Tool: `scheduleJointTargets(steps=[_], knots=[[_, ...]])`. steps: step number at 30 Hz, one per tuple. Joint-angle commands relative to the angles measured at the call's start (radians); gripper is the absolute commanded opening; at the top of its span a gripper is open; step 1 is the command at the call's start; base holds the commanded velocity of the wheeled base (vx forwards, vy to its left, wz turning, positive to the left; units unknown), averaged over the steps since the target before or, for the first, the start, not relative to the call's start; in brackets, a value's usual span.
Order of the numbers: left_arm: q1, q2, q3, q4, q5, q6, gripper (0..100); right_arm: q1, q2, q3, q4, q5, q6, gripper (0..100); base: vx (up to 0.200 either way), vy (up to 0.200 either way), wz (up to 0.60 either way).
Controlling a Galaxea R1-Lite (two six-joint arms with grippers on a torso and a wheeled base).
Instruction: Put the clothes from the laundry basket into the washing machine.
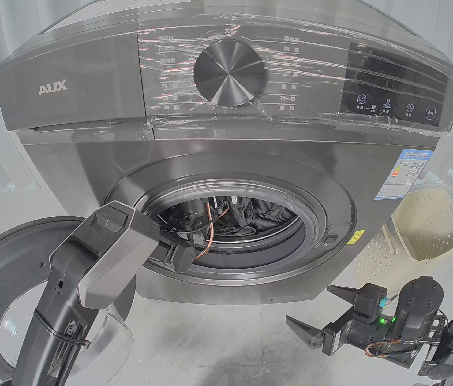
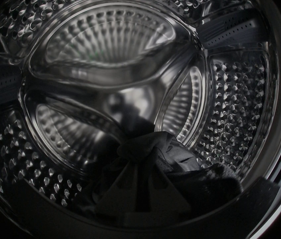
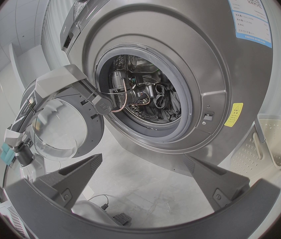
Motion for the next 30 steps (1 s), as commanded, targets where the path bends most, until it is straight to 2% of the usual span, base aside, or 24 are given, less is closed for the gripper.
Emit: scheduleJointTargets(steps=[1, 2, 8, 19, 30], knots=[[0.003, 0.04, -0.017, 0.0, 0.001, 0.002, 0, 0.002, 0.001, 0.0, 0.001, 0.0, 0.0, 100, 0.0, 0.0, 0.0], [0.003, 0.041, -0.017, 0.0, 0.001, 0.002, 100, 0.002, -0.001, -0.002, -0.001, 0.0, -0.001, 100, 0.0, 0.0, 0.0], [0.0, 0.043, -0.02, 0.0, 0.0, -0.001, 100, 0.007, 0.001, 0.0, -0.001, 0.0, 0.0, 100, 0.0, 0.0, 0.0], [-0.023, 0.006, 0.08, -0.002, -0.004, 0.002, 100, 0.005, -0.002, 0.0, -0.001, 0.0, 0.0, 100, 0.0, 0.0, 0.0], [-0.065, -0.189, 0.411, -0.015, -0.033, 0.012, 100, 0.0, -0.005, -0.002, 0.001, 0.0, 0.0, 100, 0.0, 0.0, 0.0]])
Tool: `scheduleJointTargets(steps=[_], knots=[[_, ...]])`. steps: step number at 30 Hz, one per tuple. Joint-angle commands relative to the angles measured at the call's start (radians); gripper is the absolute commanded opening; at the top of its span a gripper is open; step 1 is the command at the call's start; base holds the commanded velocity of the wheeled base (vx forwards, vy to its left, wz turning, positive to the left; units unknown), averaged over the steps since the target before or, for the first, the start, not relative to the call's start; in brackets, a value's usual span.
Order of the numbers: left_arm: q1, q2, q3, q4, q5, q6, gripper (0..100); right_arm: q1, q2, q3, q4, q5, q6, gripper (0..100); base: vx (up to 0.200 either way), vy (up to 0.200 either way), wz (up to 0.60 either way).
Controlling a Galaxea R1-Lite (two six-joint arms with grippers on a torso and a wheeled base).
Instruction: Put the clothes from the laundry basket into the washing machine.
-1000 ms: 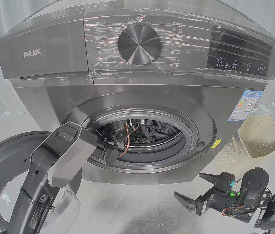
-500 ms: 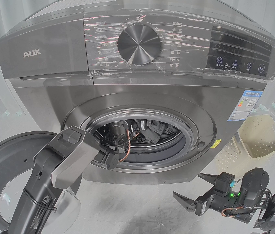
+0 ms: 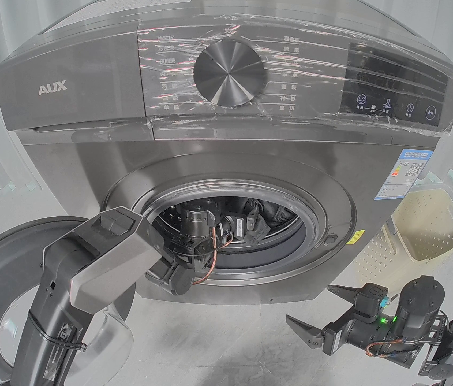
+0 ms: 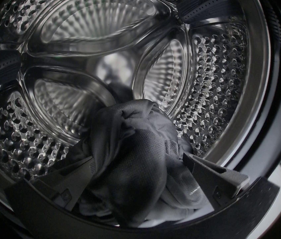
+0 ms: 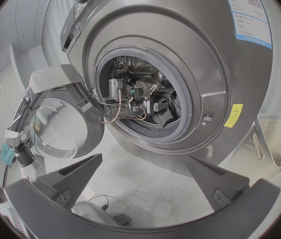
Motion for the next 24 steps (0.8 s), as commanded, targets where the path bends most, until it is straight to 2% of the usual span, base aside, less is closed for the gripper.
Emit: scheduleJointTargets(steps=[1, 14, 20, 24], knots=[[-0.022, -0.137, 0.168, -0.016, -0.01, 0.004, 100, 0.0, -0.001, 0.0, 0.001, 0.0, 0.0, 100, 0.0, 0.0, 0.0], [-0.073, -0.243, 0.409, -0.086, -0.018, 0.007, 100, 0.001, -0.003, 0.0, 0.003, -0.001, 0.001, 100, 0.0, 0.0, 0.0], [-0.078, -0.214, 0.407, -0.097, -0.025, 0.007, 100, -0.002, 0.002, 0.0, 0.003, 0.0, 0.001, 100, 0.0, 0.0, 0.0], [-0.07, -0.146, 0.348, -0.091, -0.045, 0.004, 100, 0.001, 0.005, 0.0, 0.003, 0.0, 0.001, 100, 0.0, 0.0, 0.0]])
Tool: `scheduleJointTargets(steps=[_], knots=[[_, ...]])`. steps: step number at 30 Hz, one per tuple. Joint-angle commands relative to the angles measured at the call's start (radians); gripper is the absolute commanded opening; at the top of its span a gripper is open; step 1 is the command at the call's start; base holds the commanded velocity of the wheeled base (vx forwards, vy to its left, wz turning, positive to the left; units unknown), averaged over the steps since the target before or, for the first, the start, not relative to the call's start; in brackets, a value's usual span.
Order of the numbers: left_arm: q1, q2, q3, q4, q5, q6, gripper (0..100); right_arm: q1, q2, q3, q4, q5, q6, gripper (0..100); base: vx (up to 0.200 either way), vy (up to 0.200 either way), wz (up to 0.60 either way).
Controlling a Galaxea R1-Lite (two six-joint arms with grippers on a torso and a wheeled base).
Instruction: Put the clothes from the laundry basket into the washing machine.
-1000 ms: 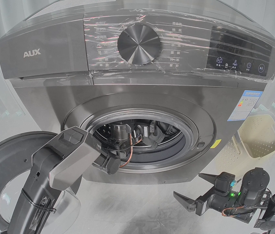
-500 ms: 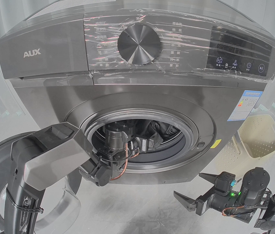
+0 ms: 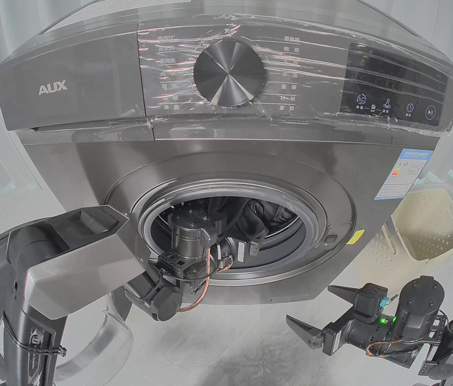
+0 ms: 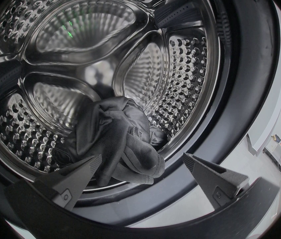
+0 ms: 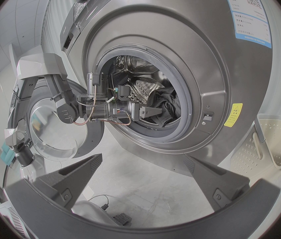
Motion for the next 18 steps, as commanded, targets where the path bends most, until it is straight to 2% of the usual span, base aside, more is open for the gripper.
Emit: scheduleJointTargets(steps=[1, 6, 10, 11, 18], knots=[[0.008, 0.089, -0.067, 0.004, -0.015, -0.003, 100, 0.002, 0.005, 0.0, -0.001, -0.001, 0.002, 100, 0.0, 0.0, 0.0], [0.024, 0.182, -0.202, 0.023, -0.015, -0.004, 100, -0.004, 0.005, 0.0, -0.001, 0.001, 0.0, 100, 0.0, 0.0, 0.0], [0.025, 0.23, -0.296, 0.095, -0.013, -0.006, 100, -0.006, 0.005, 0.0, -0.002, 0.001, 0.0, 100, 0.0, 0.0, 0.0], [0.027, 0.241, -0.317, 0.106, -0.012, -0.006, 0, -0.007, 0.003, 0.0, -0.002, 0.001, 0.0, 100, 0.0, 0.0, 0.0], [0.041, 0.308, -0.445, 0.136, 0.002, -0.006, 0, -0.01, 0.0, 0.0, -0.002, 0.001, -0.001, 100, 0.0, 0.0, 0.0]])
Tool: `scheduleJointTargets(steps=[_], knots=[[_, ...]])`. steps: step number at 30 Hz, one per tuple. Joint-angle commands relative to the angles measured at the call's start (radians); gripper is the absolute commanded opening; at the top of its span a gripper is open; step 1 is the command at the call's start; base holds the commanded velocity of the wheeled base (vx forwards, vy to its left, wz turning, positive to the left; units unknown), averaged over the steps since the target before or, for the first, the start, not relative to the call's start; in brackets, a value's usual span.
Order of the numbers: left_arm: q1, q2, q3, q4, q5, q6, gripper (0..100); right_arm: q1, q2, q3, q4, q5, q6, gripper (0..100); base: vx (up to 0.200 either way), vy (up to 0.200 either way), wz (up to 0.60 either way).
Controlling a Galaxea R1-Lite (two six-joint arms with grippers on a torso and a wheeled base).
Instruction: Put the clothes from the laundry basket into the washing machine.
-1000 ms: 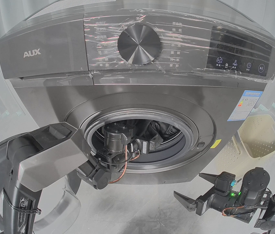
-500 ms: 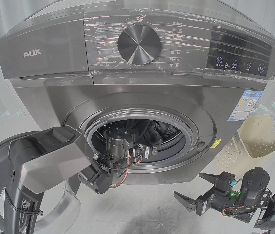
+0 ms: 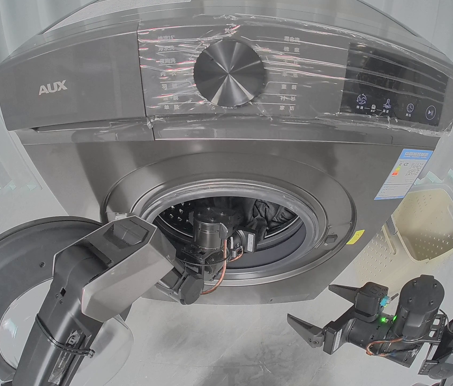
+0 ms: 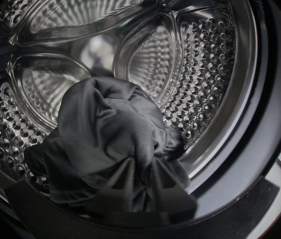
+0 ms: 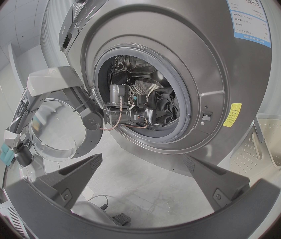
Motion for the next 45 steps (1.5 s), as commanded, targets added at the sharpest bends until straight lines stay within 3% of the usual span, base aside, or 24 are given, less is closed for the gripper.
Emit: scheduleJointTargets(steps=[1, 8, 25, 26, 32, 39, 41, 45], knots=[[0.024, 0.084, -0.108, 0.011, 0.018, -0.003, 0, -0.003, 0.001, 0.0, -0.001, 0.0, 0.0, 100, 0.0, 0.0, 0.0], [0.072, 0.138, -0.326, 0.005, 0.088, -0.006, 0, 0.0, 0.003, 0.0, -0.001, 0.002, 0.0, 100, 0.0, 0.0, 0.0], [0.075, 0.135, -0.3, -0.017, 0.088, -0.008, 0, -0.001, 0.003, 0.0, 0.0, 0.0, 0.001, 100, 0.0, 0.0, 0.0], [0.073, 0.133, -0.294, -0.02, 0.088, -0.008, 100, -0.003, 0.003, 0.0, 0.0, 0.0, 0.001, 100, 0.0, 0.0, 0.0], [0.061, 0.086, -0.225, -0.046, 0.088, -0.011, 100, -0.003, 0.001, 0.0, -0.001, 0.002, 0.001, 100, 0.0, 0.0, 0.0], [-0.005, -0.088, 0.01, -0.051, 0.073, -0.026, 100, -0.003, 0.001, 0.0, -0.001, 0.002, 0.0, 100, 0.0, 0.0, 0.0], [-0.051, -0.193, 0.15, -0.052, 0.053, -0.035, 100, -0.003, 0.001, 0.002, -0.001, 0.0, 0.001, 100, 0.0, 0.0, 0.0], [-0.082, -0.276, 0.285, -0.054, 0.052, -0.029, 100, -0.003, -0.002, 0.003, -0.001, 0.002, 0.001, 100, 0.0, 0.0, 0.0]])
